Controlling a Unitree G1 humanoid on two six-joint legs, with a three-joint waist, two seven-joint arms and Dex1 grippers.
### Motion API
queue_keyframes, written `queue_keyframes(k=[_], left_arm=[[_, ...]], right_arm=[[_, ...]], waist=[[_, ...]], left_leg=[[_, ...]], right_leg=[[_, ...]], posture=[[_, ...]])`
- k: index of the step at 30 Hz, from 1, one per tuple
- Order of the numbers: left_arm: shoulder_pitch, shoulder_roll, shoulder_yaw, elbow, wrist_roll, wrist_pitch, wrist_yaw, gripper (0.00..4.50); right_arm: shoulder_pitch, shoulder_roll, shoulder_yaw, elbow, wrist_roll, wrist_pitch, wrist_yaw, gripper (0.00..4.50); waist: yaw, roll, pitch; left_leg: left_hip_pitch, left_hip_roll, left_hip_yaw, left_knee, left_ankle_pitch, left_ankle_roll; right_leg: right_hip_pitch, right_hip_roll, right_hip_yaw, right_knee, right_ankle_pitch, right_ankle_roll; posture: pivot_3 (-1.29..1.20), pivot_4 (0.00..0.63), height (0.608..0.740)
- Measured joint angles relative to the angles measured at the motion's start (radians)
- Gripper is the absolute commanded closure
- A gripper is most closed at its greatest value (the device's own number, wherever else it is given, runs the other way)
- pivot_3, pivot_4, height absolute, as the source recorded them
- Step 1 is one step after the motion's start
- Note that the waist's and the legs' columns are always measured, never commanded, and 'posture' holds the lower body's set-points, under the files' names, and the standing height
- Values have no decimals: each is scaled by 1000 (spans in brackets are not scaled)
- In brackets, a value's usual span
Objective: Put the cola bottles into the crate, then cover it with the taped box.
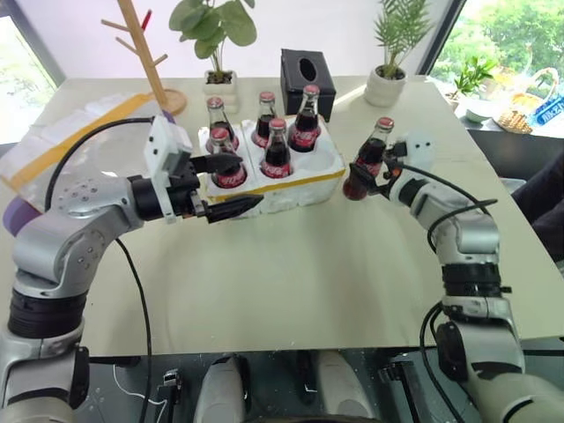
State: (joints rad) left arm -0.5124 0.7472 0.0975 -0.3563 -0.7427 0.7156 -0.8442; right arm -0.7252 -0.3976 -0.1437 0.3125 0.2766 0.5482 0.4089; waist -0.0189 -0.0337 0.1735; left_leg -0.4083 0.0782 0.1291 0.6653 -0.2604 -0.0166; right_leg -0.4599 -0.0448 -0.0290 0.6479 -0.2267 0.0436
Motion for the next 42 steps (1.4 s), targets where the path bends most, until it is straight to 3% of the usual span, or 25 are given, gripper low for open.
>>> queue_keyframes(k=[1, 2, 10, 14, 21, 33, 35, 37, 42], left_arm=[[1, 0, 0, -2, 0, 0, 1, 0], [6, 1, 4, -5, 0, 0, 2, 0], [39, 7, 26, -19, -1, 2, 20, 0], [39, 7, 33, -32, -3, 2, 24, 0], [39, 8, 34, -34, -3, 3, 39, 0], [48, 17, 37, -40, -3, 4, 42, 0], [48, 17, 37, -40, -3, 4, 42, 0], [49, 22, 38, -40, -3, 4, 42, 0], [125, 97, 126, -71, -46, 46, 32, 0]], right_arm=[[-10, 0, 1, 19, -1, -15, 3, 1698], [-21, -4, 5, 43, -11, -32, 11, 1857], [-175, -54, -35, 102, 15, -90, 70, 1837], [-258, -45, -45, -15, 94, -52, 140, 1837], [-186, -10, 64, -150, 135, 58, 206, 1837], [-146, 5, 179, -52, 28, 2, 215, 1837], [-146, 21, 195, -1, 7, -11, 217, 787], [-145, 32, 206, 31, -2, -20, 226, 67], [-144, -8, 203, -9, 10, 21, 270, 67]], waist=[[0, 0, 0], [2, 0, 0], [-2, 6, 5], [-10, 6, 5], [0, 6, 5], [2, 6, 5], [2, 6, 5], [3, 6, 5], [-1, 6, 5]], left_leg=[[0, 0, 0, 0, 0, 0], [0, 0, 0, 0, 0, 0], [-2, 0, 1, 0, 0, 0], [-1, 3, 0, -1, 0, 0], [-1, 1, 1, 0, 0, 0], [-1, 0, 1, 0, 0, 0], [-1, 0, 1, 0, 0, 0], [-1, 0, 1, 0, 0, 0], [-1, 1, 1, 0, 0, 0]], right_leg=[[0, 0, 0, 0, 0, 0], [0, 0, 0, 0, 0, 0], [-3, 0, 1, 1, 0, 0], [-2, 2, 0, 2, 0, 0], [-2, -1, 0, 1, 0, 0], [-2, 0, 0, 1, 0, 0], [-2, 0, 0, 1, 0, 0], [-2, -1, 0, 1, 0, 0], [-3, -1, 0, 1, 0, 0]], posture=[[0, 150, 740], [0, 150, 740], [0, 150, 740], [0, 150, 740], [0, 150, 740], [0, 150, 740], [0, 150, 740], [0, 150, 740], [0, 150, 740]])
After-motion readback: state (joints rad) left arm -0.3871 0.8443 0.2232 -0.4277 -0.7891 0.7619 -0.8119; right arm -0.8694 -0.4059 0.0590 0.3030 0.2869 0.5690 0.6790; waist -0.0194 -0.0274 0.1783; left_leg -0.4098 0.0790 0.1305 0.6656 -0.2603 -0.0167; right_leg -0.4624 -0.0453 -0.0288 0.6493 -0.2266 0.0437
